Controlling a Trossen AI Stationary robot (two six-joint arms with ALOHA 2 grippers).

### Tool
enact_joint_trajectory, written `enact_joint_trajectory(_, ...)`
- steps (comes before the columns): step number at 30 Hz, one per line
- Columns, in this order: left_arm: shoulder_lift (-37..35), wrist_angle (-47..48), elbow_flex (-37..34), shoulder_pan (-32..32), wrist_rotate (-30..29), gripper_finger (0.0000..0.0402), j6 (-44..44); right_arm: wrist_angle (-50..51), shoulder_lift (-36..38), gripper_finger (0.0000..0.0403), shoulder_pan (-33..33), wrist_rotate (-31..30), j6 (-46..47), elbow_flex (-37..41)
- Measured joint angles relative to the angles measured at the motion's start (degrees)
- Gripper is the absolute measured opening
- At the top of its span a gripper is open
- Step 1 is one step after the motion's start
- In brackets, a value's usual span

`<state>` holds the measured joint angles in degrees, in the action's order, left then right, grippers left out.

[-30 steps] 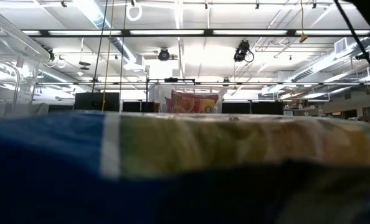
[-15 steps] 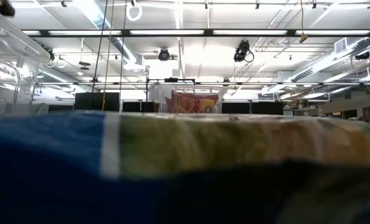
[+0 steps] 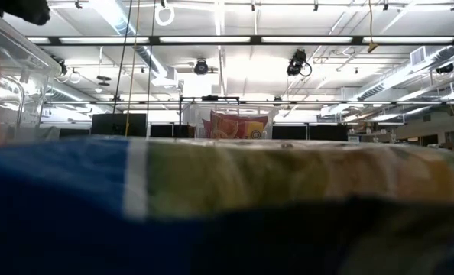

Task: Sort Maruchan noodles
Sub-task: Put the orange noodle pack into the bottom left transparent bin, then put the blue noodle pack into the bottom right transparent bin

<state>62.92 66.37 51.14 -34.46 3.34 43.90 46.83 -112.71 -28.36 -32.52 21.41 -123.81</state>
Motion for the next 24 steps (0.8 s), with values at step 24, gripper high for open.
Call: enact_joint_trajectory(24, -0.1, -10.7, 19.8, -11.8, -19.5, 0.0137, 6.8, 6.9, -19.4, 0.0246, -4.1, 27.4, 9.9, 0.0)
